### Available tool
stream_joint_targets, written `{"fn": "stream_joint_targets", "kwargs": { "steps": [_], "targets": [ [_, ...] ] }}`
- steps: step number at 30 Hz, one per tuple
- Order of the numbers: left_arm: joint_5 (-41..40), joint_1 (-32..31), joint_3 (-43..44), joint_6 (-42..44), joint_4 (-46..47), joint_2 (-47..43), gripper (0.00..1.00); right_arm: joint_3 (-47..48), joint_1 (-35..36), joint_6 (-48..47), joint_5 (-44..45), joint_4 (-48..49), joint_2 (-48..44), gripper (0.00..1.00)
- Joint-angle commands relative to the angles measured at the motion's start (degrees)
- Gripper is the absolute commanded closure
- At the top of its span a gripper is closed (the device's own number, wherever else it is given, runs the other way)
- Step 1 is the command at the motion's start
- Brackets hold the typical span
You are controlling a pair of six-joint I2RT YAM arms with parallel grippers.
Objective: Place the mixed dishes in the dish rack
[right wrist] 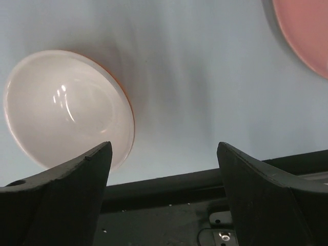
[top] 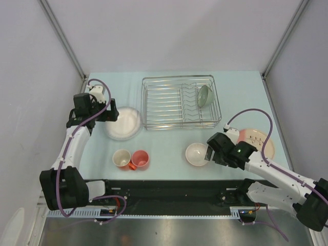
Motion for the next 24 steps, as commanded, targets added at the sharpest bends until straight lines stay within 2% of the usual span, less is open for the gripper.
{"fn": "stream_joint_targets", "kwargs": {
  "steps": [1,7,9,11,20,23,24],
  "targets": [
    [1.4,0.5,1.7,-0.4,0.0,-1.8,0.00,-1.8,-2.6,1.0,-3.7,9.5,0.5,0.12],
    [1.4,0.5,1.6,-0.5,-0.1,-1.5,0.00,-4.9,-7.3,-1.4,-9.2,18.2,3.2,0.16],
    [1.5,0.5,1.6,-0.6,-0.1,-1.3,0.00,-6.7,-9.0,-2.0,-12.2,20.4,4.2,0.21],
    [1.4,0.5,1.7,-0.5,-0.1,-1.1,0.00,-7.0,-9.5,-2.3,-13.2,21.8,6.2,0.25],
    [1.8,0.5,1.4,-0.8,0.1,-0.9,0.00,-10.0,-9.1,-1.9,-14.8,26.3,9.9,0.34],
    [1.7,0.5,1.0,-0.7,0.2,-1.1,0.00,-10.4,-9.0,-1.9,-15.1,27.2,11.0,0.41],
    [1.6,0.5,1.0,-0.5,0.2,-1.2,0.00,-10.4,-9.0,-1.7,-15.2,27.4,11.4,0.46]
  ]
}}
